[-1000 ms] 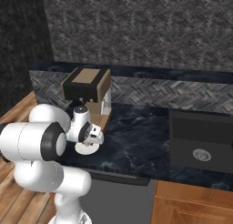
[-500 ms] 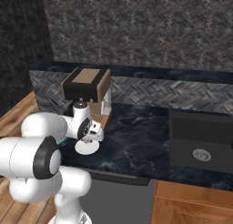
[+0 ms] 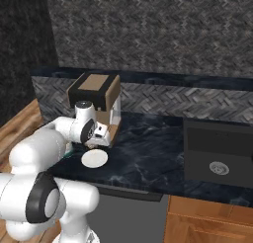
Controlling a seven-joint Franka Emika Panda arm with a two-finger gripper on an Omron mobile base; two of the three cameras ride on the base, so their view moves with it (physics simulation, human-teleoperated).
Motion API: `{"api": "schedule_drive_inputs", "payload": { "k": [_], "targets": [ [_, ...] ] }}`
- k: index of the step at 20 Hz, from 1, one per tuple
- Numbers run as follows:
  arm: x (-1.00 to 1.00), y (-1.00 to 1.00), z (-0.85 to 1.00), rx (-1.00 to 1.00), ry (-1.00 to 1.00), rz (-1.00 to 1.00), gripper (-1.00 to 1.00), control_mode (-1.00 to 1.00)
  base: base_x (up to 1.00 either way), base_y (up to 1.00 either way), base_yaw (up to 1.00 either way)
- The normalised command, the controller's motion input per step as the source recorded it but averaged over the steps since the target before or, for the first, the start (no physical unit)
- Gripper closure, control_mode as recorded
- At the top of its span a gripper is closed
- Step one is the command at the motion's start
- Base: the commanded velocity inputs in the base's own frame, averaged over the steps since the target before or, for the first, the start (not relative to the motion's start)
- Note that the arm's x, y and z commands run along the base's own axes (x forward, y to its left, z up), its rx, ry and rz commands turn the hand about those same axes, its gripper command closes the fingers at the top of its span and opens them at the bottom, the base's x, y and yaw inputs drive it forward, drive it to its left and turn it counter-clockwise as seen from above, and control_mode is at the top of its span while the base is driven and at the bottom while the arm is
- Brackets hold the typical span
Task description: Take a sugar cube from the saucer and place it inside the coffee. Then, grab milk from the fridge and place it next to the coffee on the counter to sweeten the coffee.
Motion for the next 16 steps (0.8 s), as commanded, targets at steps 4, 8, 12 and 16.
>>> {"api": "schedule_drive_inputs", "payload": {
  "k": [4, 8, 12, 16],
  "targets": [
    [-0.02, 0.20, 0.27, 0.00, 0.00, 0.00, 1.00, -1.00, 0.00, 0.00, 0.00],
    [0.00, 0.39, 0.06, 0.00, 0.00, 0.01, 1.00, -1.00, 0.00, 0.00, 0.00],
    [0.00, 0.52, 0.00, 0.00, 0.00, 0.03, 1.00, -1.00, 0.00, 0.00, 0.00],
    [0.00, 0.56, 0.00, 0.00, 0.00, 0.03, 1.00, -1.00, 0.00, 0.00, 0.00]
  ]
}}
